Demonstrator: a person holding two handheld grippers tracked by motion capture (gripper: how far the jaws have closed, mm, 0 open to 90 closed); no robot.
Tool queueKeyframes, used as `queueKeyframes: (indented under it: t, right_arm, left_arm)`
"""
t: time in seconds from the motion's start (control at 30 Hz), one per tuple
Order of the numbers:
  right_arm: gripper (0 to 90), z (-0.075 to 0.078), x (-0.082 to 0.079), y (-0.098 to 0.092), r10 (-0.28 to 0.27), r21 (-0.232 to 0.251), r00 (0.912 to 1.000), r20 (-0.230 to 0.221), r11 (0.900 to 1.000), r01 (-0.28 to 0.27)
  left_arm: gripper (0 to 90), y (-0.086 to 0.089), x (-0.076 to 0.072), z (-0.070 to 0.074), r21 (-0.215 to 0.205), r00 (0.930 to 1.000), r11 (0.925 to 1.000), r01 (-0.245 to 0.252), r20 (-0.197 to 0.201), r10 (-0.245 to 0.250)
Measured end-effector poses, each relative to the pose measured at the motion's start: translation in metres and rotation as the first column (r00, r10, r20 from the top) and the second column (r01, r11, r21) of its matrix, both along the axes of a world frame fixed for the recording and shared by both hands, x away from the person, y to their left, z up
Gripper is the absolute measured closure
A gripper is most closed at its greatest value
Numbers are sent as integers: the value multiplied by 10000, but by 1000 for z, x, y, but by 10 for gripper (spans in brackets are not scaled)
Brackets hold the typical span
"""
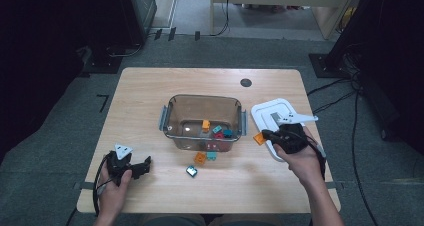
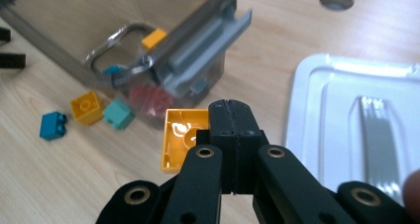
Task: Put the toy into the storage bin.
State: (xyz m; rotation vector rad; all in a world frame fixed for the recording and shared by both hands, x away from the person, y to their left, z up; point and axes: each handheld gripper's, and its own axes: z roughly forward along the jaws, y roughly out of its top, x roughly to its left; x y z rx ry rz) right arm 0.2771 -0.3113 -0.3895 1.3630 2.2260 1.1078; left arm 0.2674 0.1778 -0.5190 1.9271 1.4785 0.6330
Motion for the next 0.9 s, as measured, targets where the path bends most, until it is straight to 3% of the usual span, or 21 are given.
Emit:
queueKeyframes:
  t: [0.2,0.4,0.6,0.9]
  right_arm:
    - [900,20,13,5,31,232,9998,221,9997,-37]
    - [900,31,29,33,398,450,9983,432,9981,-417]
    - [900,25,43,65,867,402,9956,360,9953,-881]
    - [900,1,68,99,1099,43,9935,-305,9939,-1098]
  left_arm:
    - [73,0,0,0,16,10000,10000,7,9,-7]
    - [72,0,0,0,15,10000,10000,11,2,-11]
    - [73,0,0,0,-7,10000,10000,-14,29,14]
    - [73,0,0,0,10,10000,10000,10,2,-10]
